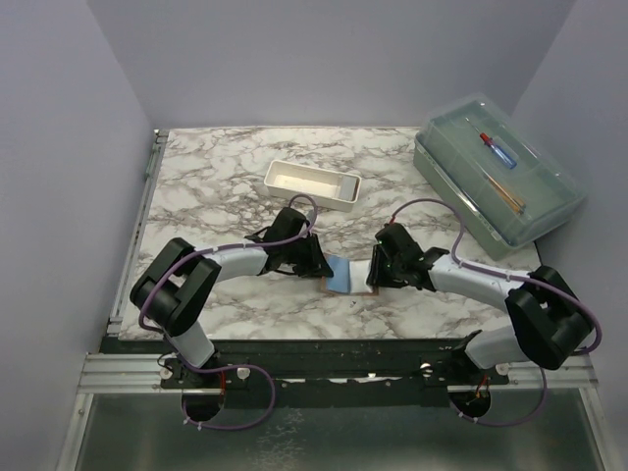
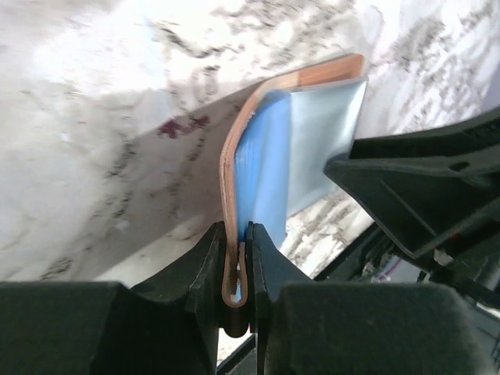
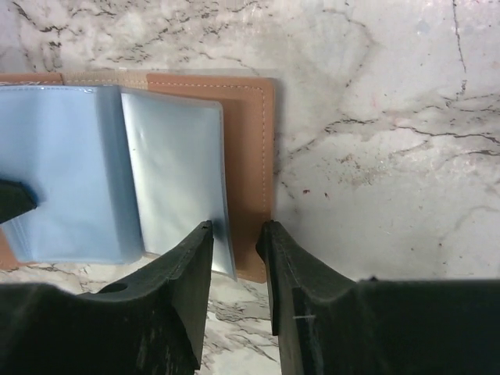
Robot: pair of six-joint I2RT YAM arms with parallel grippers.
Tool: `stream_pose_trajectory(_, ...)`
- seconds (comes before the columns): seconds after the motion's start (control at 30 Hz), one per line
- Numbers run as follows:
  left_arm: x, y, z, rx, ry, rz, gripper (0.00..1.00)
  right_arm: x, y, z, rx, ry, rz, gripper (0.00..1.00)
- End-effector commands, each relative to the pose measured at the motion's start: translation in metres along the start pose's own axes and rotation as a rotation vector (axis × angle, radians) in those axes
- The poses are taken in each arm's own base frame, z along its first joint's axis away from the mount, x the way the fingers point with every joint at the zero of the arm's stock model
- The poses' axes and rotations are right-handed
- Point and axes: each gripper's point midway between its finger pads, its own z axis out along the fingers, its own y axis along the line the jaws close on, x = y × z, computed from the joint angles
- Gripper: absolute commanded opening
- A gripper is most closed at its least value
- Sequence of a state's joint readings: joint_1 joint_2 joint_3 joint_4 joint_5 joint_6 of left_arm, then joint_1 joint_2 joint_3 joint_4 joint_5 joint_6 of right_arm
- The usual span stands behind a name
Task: Put the credit cards into the card holder
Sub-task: Open the card holder at the center of the board.
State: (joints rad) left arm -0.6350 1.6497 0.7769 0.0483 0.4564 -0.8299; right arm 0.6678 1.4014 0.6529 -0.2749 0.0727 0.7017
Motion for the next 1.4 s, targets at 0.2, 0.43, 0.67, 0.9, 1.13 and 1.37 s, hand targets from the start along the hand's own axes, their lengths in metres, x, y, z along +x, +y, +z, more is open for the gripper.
stream_pose_trajectory(0.2, 0.005, 0.053, -0.001, -0.232, 0.000, 0.014, 0.35, -0.025, 0.013, -0.028, 0.005, -0.047, -0.073, 0.66)
stream_pose_trajectory(0.43, 0.002, 0.050, -0.001, -0.222, -0.014, 0.017, 0.28, -0.044, 0.099, -0.048, -0.385, -0.048, -0.085, 0.59)
stream_pose_trajectory(0.67, -0.001, 0.045, -0.003, -0.207, -0.023, 0.022, 0.26, -0.040, 0.106, -0.034, -0.408, -0.020, -0.082, 0.42)
stream_pose_trajectory(0.9, -0.007, 0.031, -0.009, -0.168, -0.053, 0.024, 0.16, -0.044, 0.108, -0.057, -0.288, -0.072, -0.169, 0.62)
stream_pose_trajectory(1.13, -0.012, 0.018, -0.016, -0.134, -0.075, 0.027, 0.09, -0.027, 0.149, -0.050, -0.434, -0.018, -0.195, 0.39)
stream_pose_trajectory(1.37, -0.012, 0.021, -0.015, -0.141, -0.074, 0.038, 0.09, -0.020, 0.089, 0.006, -0.097, -0.013, -0.168, 0.07)
